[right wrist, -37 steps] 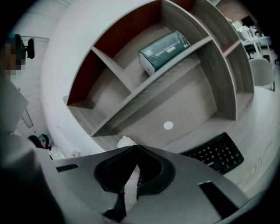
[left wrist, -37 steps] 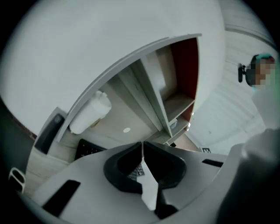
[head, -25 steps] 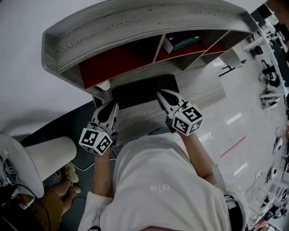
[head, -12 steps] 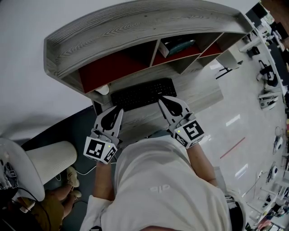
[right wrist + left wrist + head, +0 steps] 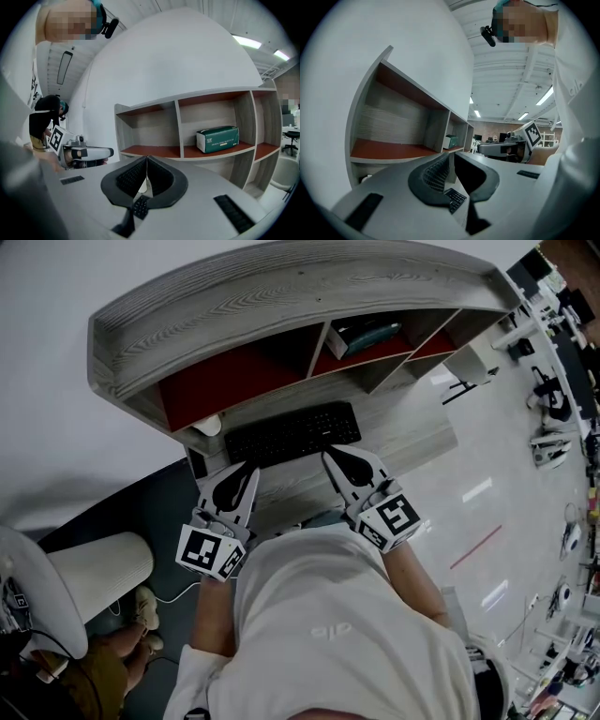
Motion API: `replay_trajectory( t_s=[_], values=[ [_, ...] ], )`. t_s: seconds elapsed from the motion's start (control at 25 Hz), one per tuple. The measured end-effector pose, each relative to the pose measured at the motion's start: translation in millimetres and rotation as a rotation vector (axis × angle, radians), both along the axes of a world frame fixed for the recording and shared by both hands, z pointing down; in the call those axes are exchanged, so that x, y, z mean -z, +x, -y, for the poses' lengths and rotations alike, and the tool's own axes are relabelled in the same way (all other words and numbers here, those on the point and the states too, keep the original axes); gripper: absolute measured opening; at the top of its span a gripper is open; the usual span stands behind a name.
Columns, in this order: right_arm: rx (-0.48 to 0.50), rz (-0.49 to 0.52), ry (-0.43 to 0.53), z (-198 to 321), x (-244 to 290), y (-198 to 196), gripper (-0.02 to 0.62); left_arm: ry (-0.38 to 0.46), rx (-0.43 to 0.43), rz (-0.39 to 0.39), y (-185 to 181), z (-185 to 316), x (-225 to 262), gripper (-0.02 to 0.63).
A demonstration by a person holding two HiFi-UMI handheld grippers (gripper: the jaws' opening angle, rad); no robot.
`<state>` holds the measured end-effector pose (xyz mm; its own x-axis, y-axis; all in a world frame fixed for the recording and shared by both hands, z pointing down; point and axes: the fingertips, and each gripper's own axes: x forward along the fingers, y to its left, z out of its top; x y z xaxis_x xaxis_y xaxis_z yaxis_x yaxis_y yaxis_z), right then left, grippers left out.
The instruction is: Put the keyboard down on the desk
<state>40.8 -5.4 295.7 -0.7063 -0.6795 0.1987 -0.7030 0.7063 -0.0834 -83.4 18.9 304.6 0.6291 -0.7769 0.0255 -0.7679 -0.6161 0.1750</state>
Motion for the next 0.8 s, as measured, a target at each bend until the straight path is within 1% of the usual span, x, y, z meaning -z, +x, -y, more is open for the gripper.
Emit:
replay_trajectory(
  t_s=[0.24, 0.4, 0.52, 0.8],
  values=[
    [-0.024, -0.002, -0.016, 3, -1, 7, 0.029, -0.020, 0.013, -0.017, -2, 2, -6, 0.031],
    [-0.036, 0.018, -0.017, 4, 2, 11, 0.029, -0.024, 0.016, -0.015, -4, 4, -7, 0.031],
    [-0.033, 0.019, -0.012, 6, 4, 11, 0.029, -0.026, 0.007, -0.017, -3, 4, -6, 0.031],
    [-0.029, 0.031, -0.035, 7, 1, 8, 0.029, -0.031, 0.011, -0.028, -5, 6, -7, 0.031]
  ],
)
